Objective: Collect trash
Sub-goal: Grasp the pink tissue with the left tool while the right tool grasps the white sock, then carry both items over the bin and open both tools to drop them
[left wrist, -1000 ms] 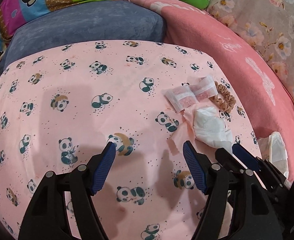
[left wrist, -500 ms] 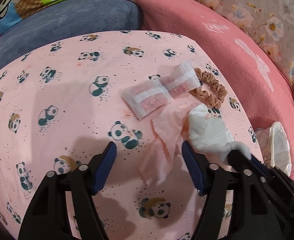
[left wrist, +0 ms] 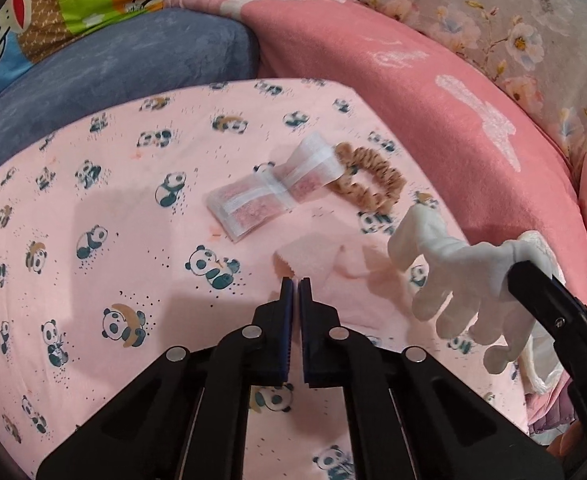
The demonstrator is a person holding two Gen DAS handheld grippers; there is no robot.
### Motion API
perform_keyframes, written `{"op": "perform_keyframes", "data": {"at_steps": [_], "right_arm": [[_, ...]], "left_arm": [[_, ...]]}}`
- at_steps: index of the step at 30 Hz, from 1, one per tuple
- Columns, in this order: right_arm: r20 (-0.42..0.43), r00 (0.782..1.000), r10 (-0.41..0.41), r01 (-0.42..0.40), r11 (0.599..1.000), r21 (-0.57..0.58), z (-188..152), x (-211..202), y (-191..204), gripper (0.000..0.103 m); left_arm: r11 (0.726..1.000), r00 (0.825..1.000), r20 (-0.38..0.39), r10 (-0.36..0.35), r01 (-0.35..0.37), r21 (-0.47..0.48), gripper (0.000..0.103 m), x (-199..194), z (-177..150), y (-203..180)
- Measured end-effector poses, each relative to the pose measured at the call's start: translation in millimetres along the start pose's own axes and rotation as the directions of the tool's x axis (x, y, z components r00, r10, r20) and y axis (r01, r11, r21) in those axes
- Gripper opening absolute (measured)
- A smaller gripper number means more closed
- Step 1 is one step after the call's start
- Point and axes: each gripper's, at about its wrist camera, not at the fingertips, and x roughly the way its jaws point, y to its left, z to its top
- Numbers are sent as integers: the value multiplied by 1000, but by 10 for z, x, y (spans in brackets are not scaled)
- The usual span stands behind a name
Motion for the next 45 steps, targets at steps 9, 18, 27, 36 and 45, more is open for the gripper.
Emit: {"op": "perform_keyframes", "data": {"at_steps": [9, 18, 27, 36, 45], "right_arm": [[119, 993, -15, 12, 1000, 24, 174, -652, -191, 9], [240, 969, -54, 41, 997, 59, 278, -1365, -545, 9], [304, 947, -107, 74, 990, 117, 261, -1867, -957, 9], [334, 927, -170, 112, 976, 187, 142, -2254, -1451, 9], [343, 916, -209, 133, 964, 231, 56, -2420, -1756, 9]], "left_arm": [[997, 994, 108, -30, 22, 77, 2, -549, 110, -472], [981, 977, 190, -98, 62, 185, 2, -983, 151, -1116], [951, 959, 221, -179, 110, 289, 2, -1224, 133, -1763], [919, 950, 207, -233, 146, 366, 3, -1287, 15, -2274], [892, 948, 180, -263, 167, 420, 3, -1269, -98, -2656]]}}
